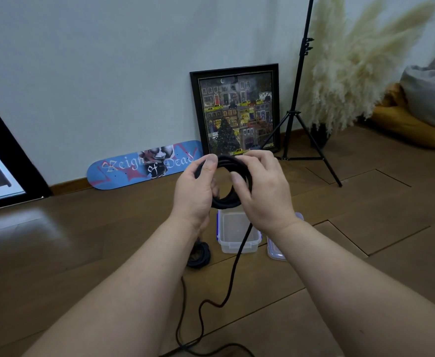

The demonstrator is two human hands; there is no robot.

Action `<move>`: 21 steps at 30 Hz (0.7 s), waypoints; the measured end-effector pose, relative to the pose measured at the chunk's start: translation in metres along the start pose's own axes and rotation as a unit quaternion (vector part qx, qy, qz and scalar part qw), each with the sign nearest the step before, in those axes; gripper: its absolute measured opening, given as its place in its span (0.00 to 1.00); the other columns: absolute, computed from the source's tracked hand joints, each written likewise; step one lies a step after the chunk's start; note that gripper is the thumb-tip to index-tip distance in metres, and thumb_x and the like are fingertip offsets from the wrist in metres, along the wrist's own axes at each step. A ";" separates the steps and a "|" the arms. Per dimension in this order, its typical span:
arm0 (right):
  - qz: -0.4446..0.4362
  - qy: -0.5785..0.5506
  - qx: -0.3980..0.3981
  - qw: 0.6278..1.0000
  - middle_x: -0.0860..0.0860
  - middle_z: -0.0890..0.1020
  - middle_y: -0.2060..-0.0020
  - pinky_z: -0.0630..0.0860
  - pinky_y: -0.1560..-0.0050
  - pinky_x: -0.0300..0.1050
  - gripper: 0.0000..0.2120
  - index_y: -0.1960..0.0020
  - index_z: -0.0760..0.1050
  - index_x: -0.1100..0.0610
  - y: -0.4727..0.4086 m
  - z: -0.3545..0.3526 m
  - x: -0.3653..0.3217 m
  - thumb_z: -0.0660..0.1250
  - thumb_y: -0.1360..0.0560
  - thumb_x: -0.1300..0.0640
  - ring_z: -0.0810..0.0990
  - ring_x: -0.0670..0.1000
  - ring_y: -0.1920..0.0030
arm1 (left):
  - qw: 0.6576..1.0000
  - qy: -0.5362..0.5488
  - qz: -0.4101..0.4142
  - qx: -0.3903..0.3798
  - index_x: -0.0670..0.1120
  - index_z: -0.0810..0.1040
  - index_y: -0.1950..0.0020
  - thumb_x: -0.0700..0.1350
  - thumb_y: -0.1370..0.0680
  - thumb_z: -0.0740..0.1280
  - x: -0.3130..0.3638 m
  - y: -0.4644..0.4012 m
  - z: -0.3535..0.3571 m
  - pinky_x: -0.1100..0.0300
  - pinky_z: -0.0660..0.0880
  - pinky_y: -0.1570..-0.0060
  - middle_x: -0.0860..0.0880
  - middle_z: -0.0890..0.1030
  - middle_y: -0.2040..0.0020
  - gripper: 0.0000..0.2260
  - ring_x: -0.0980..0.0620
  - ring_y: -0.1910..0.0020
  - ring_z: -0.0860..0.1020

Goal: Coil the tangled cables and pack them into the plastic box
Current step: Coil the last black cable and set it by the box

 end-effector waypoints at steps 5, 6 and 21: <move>0.028 -0.026 -0.149 0.988 0.51 0.67 0.31 0.68 0.36 0.46 0.40 0.22 0.55 0.52 0.006 0.012 0.002 0.68 0.26 0.41 0.67 0.51 0.31 | 0.997 0.061 -0.043 -0.006 0.44 0.78 0.44 0.52 0.19 0.63 0.002 0.004 0.000 0.65 0.65 0.72 0.53 0.65 0.73 0.13 0.57 0.74 0.63; 0.038 -0.029 -0.161 0.986 0.50 0.65 0.30 0.68 0.36 0.45 0.41 0.21 0.52 0.51 0.006 0.013 0.004 0.68 0.26 0.41 0.66 0.51 0.30 | 0.995 0.086 -0.055 -0.013 0.45 0.77 0.46 0.52 0.19 0.63 0.003 0.005 0.001 0.66 0.66 0.74 0.53 0.65 0.73 0.11 0.57 0.74 0.64; 0.135 -0.143 0.016 0.980 0.51 0.78 0.45 0.74 0.44 0.46 0.13 0.39 0.80 0.55 -0.001 0.004 0.003 0.62 0.19 0.54 0.77 0.46 0.46 | 0.998 0.042 -0.020 0.035 0.46 0.78 0.53 0.48 0.21 0.68 0.005 0.003 0.001 0.64 0.59 0.76 0.56 0.62 0.77 0.06 0.57 0.78 0.58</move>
Point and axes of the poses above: each hand's wrist, its own y-axis away from the middle knuckle, its own z-axis out of the palm, x = y × z, the point moved 4 cm from there along -y, towards the middle knuckle
